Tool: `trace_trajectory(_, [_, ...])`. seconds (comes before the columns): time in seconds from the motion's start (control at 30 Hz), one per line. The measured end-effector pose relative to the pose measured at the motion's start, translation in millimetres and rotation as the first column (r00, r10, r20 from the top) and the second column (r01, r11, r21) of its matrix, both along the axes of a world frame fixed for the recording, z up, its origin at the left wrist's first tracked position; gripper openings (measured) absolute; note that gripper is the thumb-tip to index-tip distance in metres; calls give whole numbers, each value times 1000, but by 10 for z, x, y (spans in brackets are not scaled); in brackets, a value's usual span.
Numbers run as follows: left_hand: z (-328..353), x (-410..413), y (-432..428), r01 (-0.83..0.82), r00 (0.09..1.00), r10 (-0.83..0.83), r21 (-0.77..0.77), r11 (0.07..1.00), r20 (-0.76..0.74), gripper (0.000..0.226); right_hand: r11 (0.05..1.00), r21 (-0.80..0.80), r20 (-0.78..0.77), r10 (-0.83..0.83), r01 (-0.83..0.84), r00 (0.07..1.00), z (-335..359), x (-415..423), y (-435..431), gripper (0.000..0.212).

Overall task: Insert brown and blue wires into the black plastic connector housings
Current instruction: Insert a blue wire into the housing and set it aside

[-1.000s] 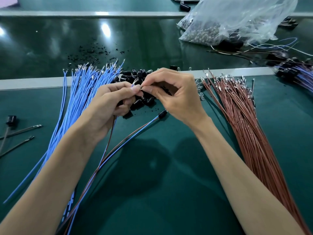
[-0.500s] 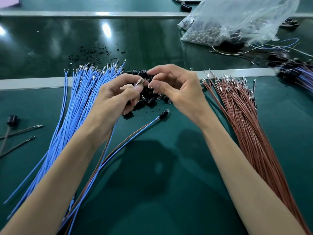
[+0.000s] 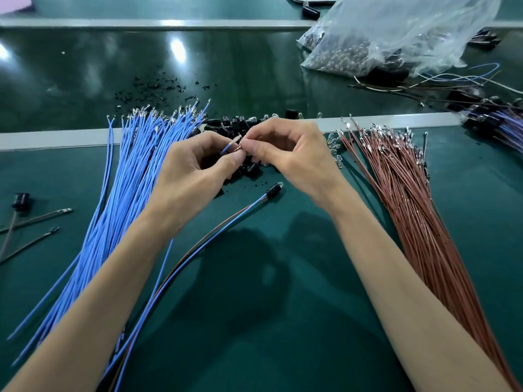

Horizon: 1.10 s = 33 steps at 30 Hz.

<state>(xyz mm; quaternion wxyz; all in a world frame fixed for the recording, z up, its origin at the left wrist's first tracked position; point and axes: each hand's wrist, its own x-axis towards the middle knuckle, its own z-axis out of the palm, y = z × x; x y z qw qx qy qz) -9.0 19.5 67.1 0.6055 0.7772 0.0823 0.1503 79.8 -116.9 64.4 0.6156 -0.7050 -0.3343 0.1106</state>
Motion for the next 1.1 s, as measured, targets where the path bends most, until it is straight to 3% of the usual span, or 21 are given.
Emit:
trace_trajectory(0.17, [-29,9,14,-12,998,8,69,998,63,12,1000,11,-79,29,-28,996,6,17,-21,9])
trace_trajectory(0.47, [-133,28,44,-152,973,62,411,899,225,8,995,-102,-177,2,-20,984,38,31,-18,13])
trace_trajectory(0.63, [-138,37,37,-232,955,113,448,863,275,18,996,-86,-162,-6,-8,987,49,37,-34,12])
trace_trajectory(0.77, [-139,36,14,-191,972,126,356,915,198,8,999,-39,-135,12,-17,991,29,17,-18,16])
trace_trajectory(0.9, [-109,47,8,-132,990,127,86,987,60,16,1000,11,-84,6,-5,996,9,27,-22,12])
trace_trajectory(1.1, [-35,41,25,-99,995,98,-154,983,-15,16,999,36,-32,9,-7,999,-17,25,-18,13])
